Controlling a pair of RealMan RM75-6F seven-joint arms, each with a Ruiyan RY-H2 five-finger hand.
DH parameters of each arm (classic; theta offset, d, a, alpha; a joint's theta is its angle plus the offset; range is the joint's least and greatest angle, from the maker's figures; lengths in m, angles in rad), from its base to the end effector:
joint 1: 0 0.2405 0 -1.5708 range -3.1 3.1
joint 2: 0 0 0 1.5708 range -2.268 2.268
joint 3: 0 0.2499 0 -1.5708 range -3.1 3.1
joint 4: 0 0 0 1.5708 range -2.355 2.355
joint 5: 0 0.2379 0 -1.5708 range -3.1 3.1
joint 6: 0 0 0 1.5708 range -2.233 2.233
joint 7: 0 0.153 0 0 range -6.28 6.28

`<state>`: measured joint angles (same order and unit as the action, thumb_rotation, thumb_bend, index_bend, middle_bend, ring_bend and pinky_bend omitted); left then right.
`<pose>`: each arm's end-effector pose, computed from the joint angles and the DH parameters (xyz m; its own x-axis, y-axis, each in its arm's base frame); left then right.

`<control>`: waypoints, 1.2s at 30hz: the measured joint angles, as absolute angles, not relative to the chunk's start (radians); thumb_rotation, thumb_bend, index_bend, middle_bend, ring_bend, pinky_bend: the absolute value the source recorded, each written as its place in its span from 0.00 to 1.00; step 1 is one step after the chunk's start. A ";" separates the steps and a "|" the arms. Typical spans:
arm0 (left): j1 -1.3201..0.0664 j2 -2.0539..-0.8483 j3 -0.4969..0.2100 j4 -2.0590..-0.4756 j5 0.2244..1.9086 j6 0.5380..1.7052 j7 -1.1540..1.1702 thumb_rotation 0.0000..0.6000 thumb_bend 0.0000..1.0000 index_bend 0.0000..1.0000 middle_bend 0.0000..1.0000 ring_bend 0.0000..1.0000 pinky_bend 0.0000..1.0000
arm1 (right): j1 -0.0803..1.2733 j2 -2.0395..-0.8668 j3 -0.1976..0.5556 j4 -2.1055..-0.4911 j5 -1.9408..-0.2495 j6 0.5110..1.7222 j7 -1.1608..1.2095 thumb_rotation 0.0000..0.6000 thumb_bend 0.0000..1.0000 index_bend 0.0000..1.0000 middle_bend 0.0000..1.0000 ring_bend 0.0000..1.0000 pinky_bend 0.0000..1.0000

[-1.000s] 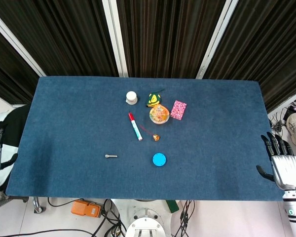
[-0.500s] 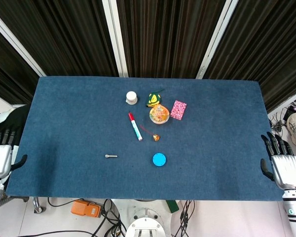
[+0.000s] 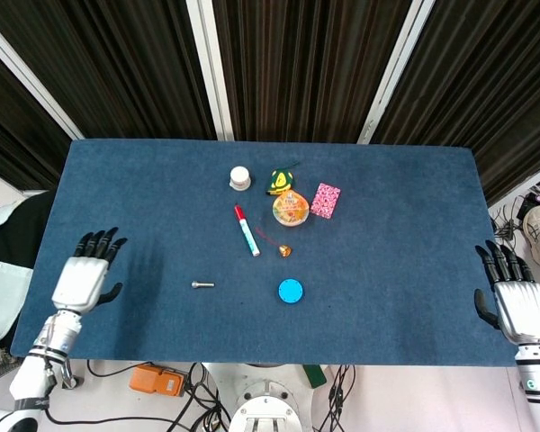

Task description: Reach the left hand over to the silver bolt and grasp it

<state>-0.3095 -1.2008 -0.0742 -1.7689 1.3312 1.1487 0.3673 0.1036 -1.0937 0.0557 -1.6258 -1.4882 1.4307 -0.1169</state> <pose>-0.2502 0.2454 0.0505 0.5105 0.2460 0.8240 0.8593 -0.1819 -0.4780 -0.3167 -0.1990 0.1317 0.5085 -0.0402 0.8601 -0.8611 -0.0202 0.5081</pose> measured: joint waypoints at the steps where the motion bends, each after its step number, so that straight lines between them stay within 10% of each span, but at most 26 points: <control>1: -0.325 -1.216 -0.075 -1.777 1.319 1.133 0.395 1.00 0.24 0.17 0.00 0.00 0.07 | 0.104 -1.093 0.057 -1.626 -1.486 1.430 -0.114 1.00 0.72 0.06 0.08 0.07 0.16; 36: -0.557 -1.533 -0.079 -1.736 1.003 1.056 0.691 1.00 0.25 0.41 0.00 0.00 0.07 | 0.115 -1.089 0.059 -1.628 -1.464 1.404 -0.105 1.00 0.72 0.06 0.08 0.07 0.16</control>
<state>-0.5571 -1.5327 -0.0787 -1.7360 1.0031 1.0559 0.6912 0.1147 -1.0885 0.0590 -1.6285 -1.4643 1.4041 -0.1049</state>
